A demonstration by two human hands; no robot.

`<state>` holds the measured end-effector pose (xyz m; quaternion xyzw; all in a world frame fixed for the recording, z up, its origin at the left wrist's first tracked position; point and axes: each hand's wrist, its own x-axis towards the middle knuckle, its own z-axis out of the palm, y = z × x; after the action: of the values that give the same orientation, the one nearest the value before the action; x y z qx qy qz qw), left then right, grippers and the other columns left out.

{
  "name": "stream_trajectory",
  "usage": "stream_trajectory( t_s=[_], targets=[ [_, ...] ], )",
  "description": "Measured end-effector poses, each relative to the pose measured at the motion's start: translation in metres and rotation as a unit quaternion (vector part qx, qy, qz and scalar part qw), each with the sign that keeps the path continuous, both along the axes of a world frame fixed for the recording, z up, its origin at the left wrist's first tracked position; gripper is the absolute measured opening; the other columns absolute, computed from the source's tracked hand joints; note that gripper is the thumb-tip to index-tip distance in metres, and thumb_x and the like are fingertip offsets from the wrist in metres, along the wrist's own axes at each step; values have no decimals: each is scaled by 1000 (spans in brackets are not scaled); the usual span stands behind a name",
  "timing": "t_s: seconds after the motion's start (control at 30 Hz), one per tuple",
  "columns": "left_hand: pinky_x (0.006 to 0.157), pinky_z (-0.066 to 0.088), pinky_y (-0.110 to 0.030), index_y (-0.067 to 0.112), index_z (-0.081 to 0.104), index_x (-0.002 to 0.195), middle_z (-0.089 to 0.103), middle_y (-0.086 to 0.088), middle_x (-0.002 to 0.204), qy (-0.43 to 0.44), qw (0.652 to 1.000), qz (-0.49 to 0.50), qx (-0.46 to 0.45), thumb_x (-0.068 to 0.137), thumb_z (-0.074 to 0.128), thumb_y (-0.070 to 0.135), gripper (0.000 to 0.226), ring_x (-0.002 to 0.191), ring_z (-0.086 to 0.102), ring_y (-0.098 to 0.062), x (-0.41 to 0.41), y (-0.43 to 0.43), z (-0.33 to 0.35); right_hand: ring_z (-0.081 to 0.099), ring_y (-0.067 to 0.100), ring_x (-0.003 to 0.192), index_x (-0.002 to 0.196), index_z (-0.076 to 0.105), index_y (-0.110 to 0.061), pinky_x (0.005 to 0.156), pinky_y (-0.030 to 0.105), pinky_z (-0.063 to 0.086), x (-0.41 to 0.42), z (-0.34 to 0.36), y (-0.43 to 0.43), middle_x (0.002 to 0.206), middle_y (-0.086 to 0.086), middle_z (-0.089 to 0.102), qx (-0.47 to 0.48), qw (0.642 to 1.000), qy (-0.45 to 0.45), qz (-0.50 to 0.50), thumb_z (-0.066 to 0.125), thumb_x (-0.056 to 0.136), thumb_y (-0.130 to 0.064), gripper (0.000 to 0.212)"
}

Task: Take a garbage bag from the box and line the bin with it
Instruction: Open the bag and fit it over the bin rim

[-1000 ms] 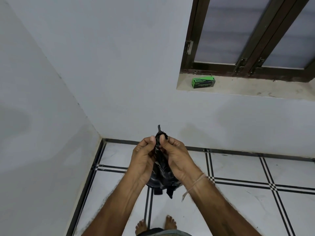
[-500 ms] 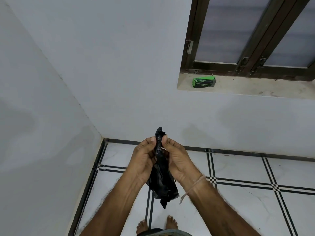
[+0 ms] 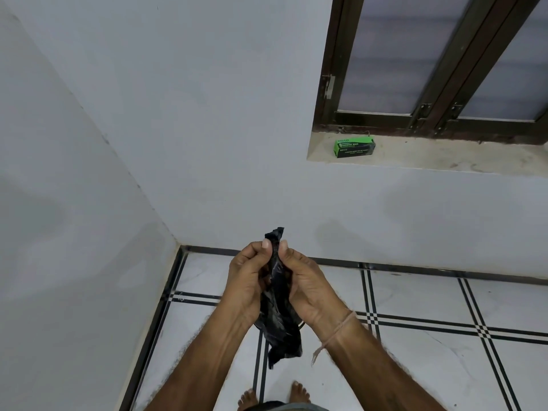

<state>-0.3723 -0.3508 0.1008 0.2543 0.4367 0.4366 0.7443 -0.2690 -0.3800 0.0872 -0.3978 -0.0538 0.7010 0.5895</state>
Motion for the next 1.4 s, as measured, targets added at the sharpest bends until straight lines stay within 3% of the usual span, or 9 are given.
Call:
stream_trajectory(
  t_s=[0.43, 0.6, 0.77, 0.9, 1.0, 1.1, 1.23, 1.33, 1.4],
  targets=[
    [73, 56, -34, 12, 74, 86, 72, -11, 85, 93, 994, 25, 61, 93, 70, 18, 11, 76, 67, -18, 3, 4, -4, 71, 28, 89, 99, 68, -3, 74, 34, 61, 8, -4, 6, 97, 19, 73, 53, 996, -72, -18, 76, 89, -16, 18],
    [56, 52, -22, 15, 70, 78, 70, -2, 75, 65, 998, 19, 5, 99, 63, 17, 22, 66, 60, -13, 6, 7, -8, 74, 27, 84, 96, 69, -5, 69, 34, 59, 15, -6, 10, 102, 19, 77, 13, 998, -55, -28, 69, 97, -27, 22],
    [64, 61, -29, 16, 60, 88, 74, -7, 93, 52, 997, 42, -26, 105, 50, 12, 21, 80, 70, -19, -9, 16, -24, 70, 21, 91, 98, 68, -13, 78, 38, 55, 43, -21, 20, 99, 6, 76, -93, 981, -150, -85, 61, 101, -39, 27],
    [67, 60, -33, 6, 61, 93, 75, -11, 91, 133, 990, -3, 44, 108, 45, 15, 24, 74, 69, -17, -9, 14, -41, 60, 27, 88, 100, 63, -8, 81, 43, 54, 50, -40, 33, 93, 13, 67, -106, 962, -214, -131, 52, 108, -32, 28],
    [64, 45, -31, 5, 62, 92, 60, -8, 74, 172, 979, -23, 104, 108, 46, 21, 28, 52, 45, -8, -11, 14, -49, 58, 26, 84, 83, 63, -8, 79, 40, 54, 57, -50, 38, 83, 12, 65, -85, 940, -276, -183, 48, 110, -24, 36],
    [72, 47, -30, 13, 69, 92, 64, -10, 88, 179, 965, -125, 145, 107, 46, 19, 28, 65, 52, -10, -30, 13, -54, 52, 24, 82, 80, 61, -10, 72, 32, 49, 74, -53, 35, 79, 8, 59, -69, 930, -304, -194, 45, 111, -25, 38],
    [96, 54, -43, 14, 66, 119, 71, -9, 126, 139, 967, -192, 90, 100, 40, 52, 50, 110, 66, -24, -42, 15, -52, 54, 26, 83, 92, 63, -9, 77, 34, 51, 84, -45, 32, 87, 13, 58, -16, 954, -267, -134, 48, 109, -33, 33],
    [82, 52, -39, 19, 64, 131, 68, -12, 132, 105, 962, -250, 25, 96, 27, 71, 72, 113, 65, -26, -24, 20, -36, 54, 24, 76, 86, 60, -10, 70, 32, 51, 79, -38, 36, 82, 12, 57, 19, 957, -278, -82, 49, 108, -38, 37],
    [80, 55, -35, 12, 70, 121, 75, -16, 115, 115, 947, -298, 43, 103, 32, 59, 63, 103, 71, -26, -7, 17, -21, 54, 23, 73, 85, 60, -11, 68, 31, 49, 76, -34, 37, 79, 12, 57, 40, 955, -290, -55, 50, 108, -40, 39]
  ],
)
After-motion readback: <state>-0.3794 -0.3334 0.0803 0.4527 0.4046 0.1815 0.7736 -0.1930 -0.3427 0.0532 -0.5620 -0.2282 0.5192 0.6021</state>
